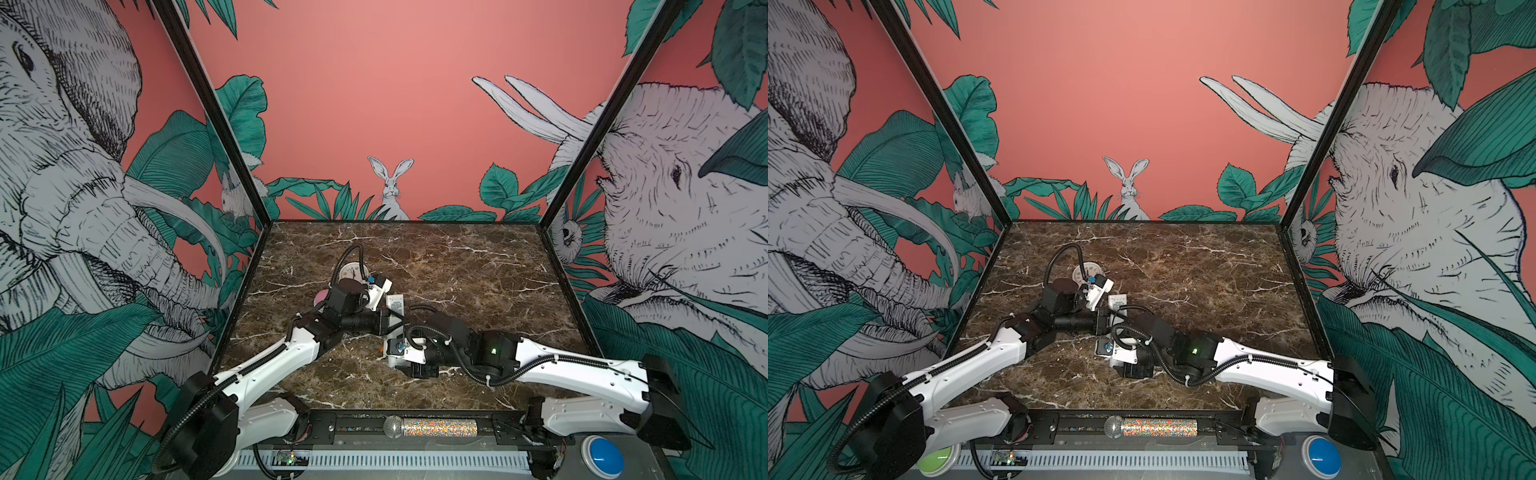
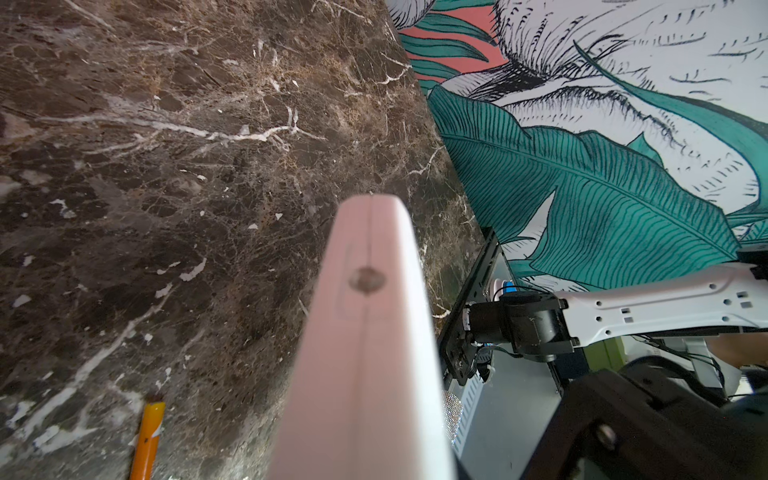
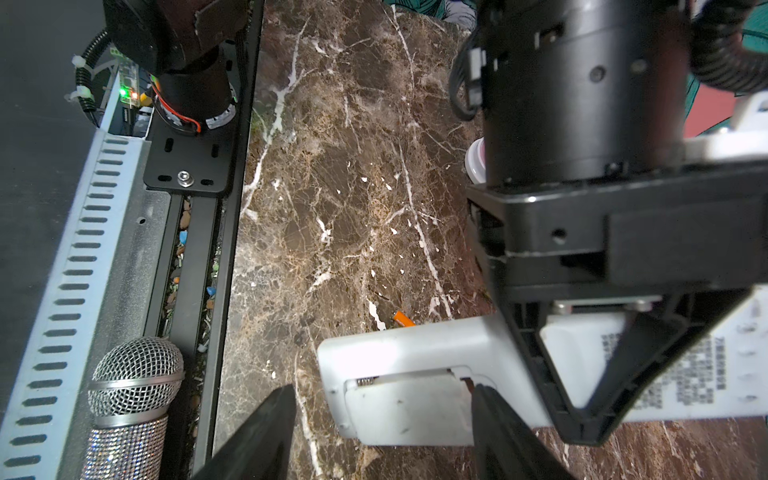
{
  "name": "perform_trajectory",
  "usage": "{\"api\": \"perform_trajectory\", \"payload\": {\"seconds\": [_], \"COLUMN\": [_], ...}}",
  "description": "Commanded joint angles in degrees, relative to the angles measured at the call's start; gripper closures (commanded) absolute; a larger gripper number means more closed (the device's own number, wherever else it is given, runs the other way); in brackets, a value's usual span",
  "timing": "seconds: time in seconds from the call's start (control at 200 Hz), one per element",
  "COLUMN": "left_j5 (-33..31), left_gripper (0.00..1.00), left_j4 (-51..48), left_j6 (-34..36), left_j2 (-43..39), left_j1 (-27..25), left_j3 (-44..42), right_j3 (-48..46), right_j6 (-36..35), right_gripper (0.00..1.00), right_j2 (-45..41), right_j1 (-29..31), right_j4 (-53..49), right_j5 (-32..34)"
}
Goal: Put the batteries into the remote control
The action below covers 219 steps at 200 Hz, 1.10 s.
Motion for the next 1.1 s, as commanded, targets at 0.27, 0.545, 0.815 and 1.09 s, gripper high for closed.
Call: {"api": "perform_trajectory", "payload": {"seconds": [0.27,0.545,0.815,1.09], "left_j5": [0.5,0.65,1.15,1.63], "left_gripper": [1.0,1.0,1.0,1.0], "left_j4": [5.38,5.74,7.35,8.81], "left_j6": [-1.15,-1.44,-2.6,-3.55], "left_j2": [-0.32,-0.36,-0.36,-0.32], "left_j1": [0.28,0.34,0.28,0.28], "left_j3": [0.3,0.21,-0.38,-0.5], "right_j3": [-1.62,-1.67,-1.7,-1.73], "right_j6": [0.64,0.97,1.25,1.05], "right_gripper": [0.25,0.22,0.19,0.18], "right_j2": [-1.18,-0.79,-0.52,-0.45], "right_j1": [0.66,0.66,0.66,0.66], "right_j4": [2.25,2.76,3.15,3.74], "right_j5": [1.53,3.77,4.9,5.67]}}
